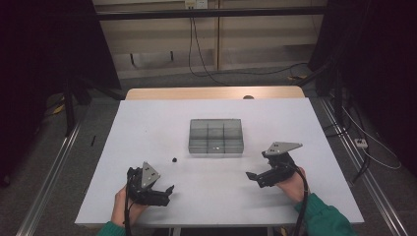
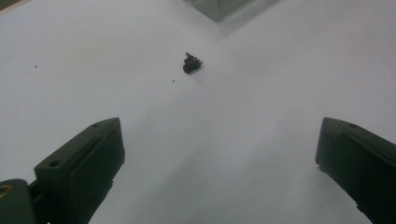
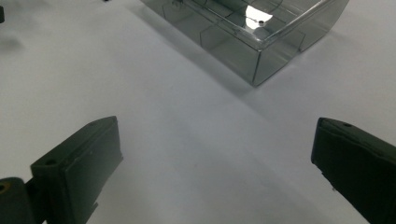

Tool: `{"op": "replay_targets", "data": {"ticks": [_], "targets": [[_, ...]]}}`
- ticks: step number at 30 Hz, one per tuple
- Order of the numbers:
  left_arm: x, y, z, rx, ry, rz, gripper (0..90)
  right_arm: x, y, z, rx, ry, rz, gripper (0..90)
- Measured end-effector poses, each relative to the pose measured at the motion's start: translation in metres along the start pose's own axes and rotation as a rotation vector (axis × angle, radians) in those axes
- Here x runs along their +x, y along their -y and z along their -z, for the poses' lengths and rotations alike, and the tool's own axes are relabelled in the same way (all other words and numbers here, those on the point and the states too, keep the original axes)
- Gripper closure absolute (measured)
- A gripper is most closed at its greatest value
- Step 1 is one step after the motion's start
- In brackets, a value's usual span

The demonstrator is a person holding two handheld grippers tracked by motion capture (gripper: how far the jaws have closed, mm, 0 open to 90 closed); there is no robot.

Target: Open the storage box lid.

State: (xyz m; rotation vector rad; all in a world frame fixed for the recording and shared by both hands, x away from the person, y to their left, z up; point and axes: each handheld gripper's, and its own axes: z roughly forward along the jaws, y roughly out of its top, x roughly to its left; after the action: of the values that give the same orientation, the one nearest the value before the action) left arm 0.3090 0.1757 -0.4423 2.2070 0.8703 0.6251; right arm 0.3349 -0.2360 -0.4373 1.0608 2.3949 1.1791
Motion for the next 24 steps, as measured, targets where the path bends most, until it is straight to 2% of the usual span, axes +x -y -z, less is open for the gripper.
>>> {"op": "replay_targets", "data": {"ticks": [4,7,16,18,21,24], "targets": [[0.000,0.000,-0.001,-0.009,0.003,-0.003,1.4,-0.002,-0.010,-0.005,-0.002,-0.009,0.004,7.1],[0.000,0.000,-0.001,-0.002,0.015,-0.002,1.4,-0.004,-0.018,-0.009,-0.002,-0.002,0.000,15.2],[-0.001,0.000,-0.001,-0.003,0.028,-0.004,1.4,-0.013,-0.044,-0.025,0.002,0.042,-0.007,57.5],[-0.001,0.000,-0.002,-0.002,0.032,-0.009,1.5,-0.014,-0.049,-0.028,0.003,0.050,-0.009,70.5],[0.000,0.000,-0.002,-0.006,0.032,-0.005,1.4,-0.014,-0.058,-0.033,0.006,0.061,-0.007,81.9],[-0.001,0.001,-0.003,-0.011,0.032,-0.003,1.4,-0.016,-0.065,-0.039,0.011,0.069,-0.003,88.8]]}}
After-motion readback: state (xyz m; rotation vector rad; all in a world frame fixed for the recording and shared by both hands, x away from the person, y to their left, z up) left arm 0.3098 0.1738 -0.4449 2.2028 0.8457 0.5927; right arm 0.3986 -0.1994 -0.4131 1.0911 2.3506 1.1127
